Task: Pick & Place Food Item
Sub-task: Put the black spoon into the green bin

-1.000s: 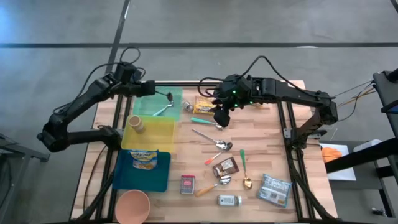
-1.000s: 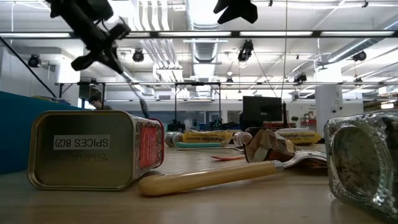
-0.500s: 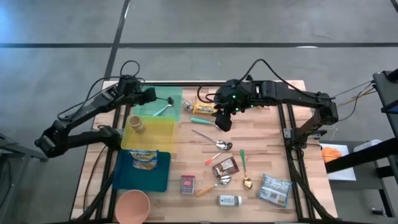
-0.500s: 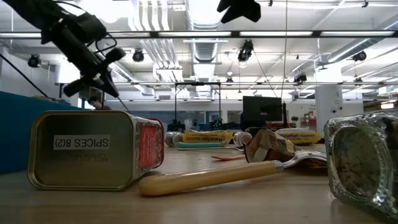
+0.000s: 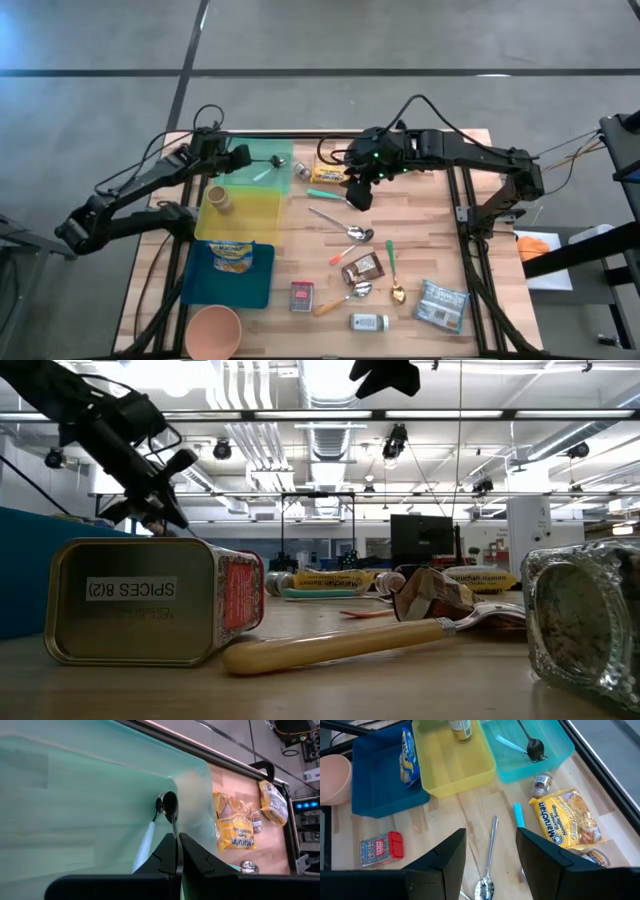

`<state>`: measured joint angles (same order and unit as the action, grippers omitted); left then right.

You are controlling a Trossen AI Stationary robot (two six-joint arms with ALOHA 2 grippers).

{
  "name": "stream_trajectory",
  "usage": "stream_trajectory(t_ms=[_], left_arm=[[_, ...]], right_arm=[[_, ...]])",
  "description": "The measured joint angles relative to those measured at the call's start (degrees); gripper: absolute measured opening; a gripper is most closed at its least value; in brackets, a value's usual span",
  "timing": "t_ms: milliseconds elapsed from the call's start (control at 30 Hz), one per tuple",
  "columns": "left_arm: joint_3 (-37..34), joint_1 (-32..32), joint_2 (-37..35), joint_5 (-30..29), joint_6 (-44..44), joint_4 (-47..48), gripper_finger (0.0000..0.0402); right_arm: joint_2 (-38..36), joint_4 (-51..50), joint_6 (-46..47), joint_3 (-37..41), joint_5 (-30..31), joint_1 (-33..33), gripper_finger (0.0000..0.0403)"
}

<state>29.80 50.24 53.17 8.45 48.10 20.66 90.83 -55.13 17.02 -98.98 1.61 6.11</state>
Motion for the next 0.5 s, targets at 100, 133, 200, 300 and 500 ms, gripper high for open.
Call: stream_trajectory(t_ms=[100,133,200,300,500], left_arm=[[0.08,0.00,0.00,0.36,-1.31,0.76,0.0006],[0.08,0.00,0.00,0.59,-1.40,0.97,0.0006],[0.22,0.00,0.02,0.99,-1.58,1.29,0.0006],[0.51,0.00,0.07,1.30,-2.76,1.85,0.0006],[1.26,-0.01,0.28,1.83,-5.12,5.43,0.0006]], right_arm=[[0.00,-0.02,0.00,0.00,0.00,-0.16,0.0173],[0.00,-0.02,0.00,0.00,-0.01,-0.23,0.0173],[0.00,-0.03,0.00,0.00,-0.04,-0.26,0.0173],[0.00,-0.09,0.00,0.00,-0.04,-0.26,0.0173],[0.00,-0.17,-0.01,0.00,-0.07,-0.26,0.0173]])
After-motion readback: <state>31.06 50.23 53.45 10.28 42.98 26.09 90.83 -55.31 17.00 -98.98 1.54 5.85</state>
